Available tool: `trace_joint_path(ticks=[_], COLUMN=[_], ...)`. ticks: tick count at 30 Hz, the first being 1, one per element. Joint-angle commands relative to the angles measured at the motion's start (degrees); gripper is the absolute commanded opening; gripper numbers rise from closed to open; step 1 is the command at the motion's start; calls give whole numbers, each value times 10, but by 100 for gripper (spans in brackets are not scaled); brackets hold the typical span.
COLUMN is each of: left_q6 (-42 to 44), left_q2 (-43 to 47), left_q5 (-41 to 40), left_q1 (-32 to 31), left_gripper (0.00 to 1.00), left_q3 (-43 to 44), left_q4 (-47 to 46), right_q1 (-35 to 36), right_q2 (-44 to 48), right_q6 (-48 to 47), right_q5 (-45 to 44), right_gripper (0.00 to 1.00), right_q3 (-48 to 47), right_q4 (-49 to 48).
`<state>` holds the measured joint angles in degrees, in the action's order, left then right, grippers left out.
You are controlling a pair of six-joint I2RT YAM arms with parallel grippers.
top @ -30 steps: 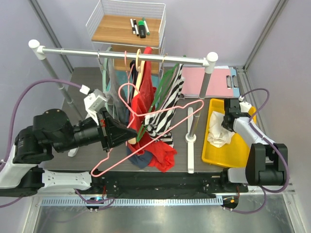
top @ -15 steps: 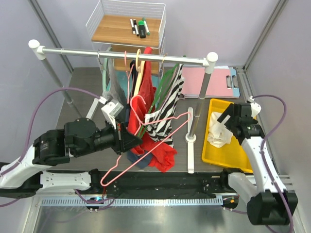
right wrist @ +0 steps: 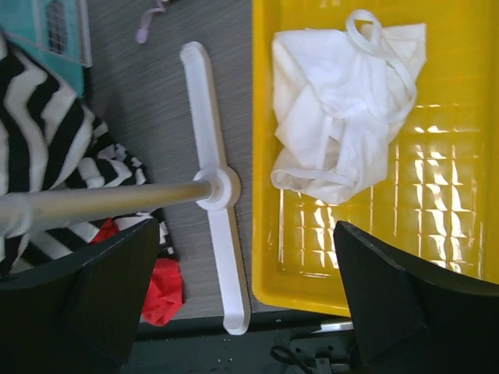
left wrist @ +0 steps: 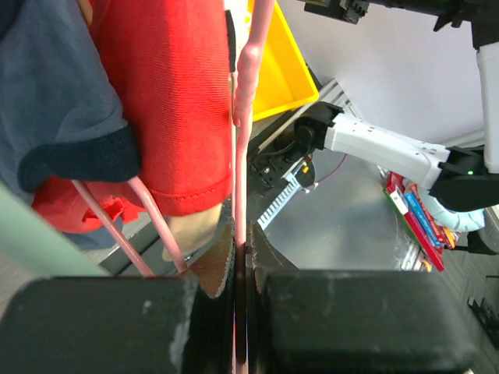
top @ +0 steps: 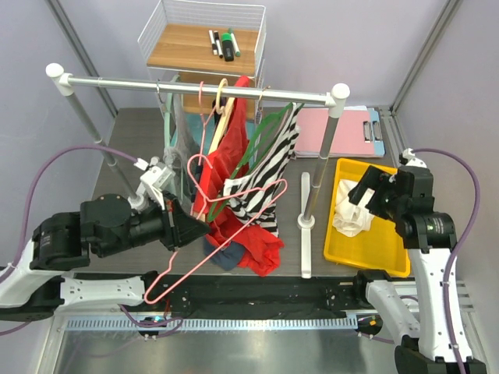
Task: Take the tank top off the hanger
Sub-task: Place the tank top in the bin, then place the hanger at the clothesline.
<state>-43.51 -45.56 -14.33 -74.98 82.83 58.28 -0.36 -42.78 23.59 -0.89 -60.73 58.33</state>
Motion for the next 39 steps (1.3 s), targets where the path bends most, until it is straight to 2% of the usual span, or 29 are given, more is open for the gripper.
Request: trace_joint_path(ticks=[1,2,3,5,7,10,12,15,17,22,30,35,39], left_q6=[17,18,18,23,26,34,40,54,61,83,100,106,109], left_q2=[-2,-4,-8,-8,-10,-32,-45,-73,-106,-189,-285,-345,-376], left_q5=[37,53,66,109,140,156,149,68,12,-68,-88,-129,-172], left_q1=[-2,-2,-2,-2,-2,-2,-2,-2,-2,-2,-2,-2,-3], left_gripper=[0,0,0,0,0,0,0,0,0,0,0,0,0], left_q3=[62,72,87,98,110,143,167,201,233,334,448,525,536], left_q4=[10,3,-1,-21,-30,-23,-13,20,36,118,112,118,105], right_q1=[4,20,22,33,46,73,111,150,166,185,185,185,185], right_q2=[40,45,54,67,67,53,39,13,-4,-43,-45,-43,-30], right_q6=[-38,-36,-29,-5,4,4,14,30,29,7,-13,-8,12], right_q5=[137,173,257,328,376,392,413,459,453,414,332,275,245], right_gripper=[98,97,95,94,92,90,91,90,90,89,90,90,90], right_q3=[-79,-83,-81,-70,-86,-154,-182,-221,-228,-226,-216,-217,-219], right_q4=[47,41,29,1,-5,6,-4,-29,-32,-27,-32,-24,-24])
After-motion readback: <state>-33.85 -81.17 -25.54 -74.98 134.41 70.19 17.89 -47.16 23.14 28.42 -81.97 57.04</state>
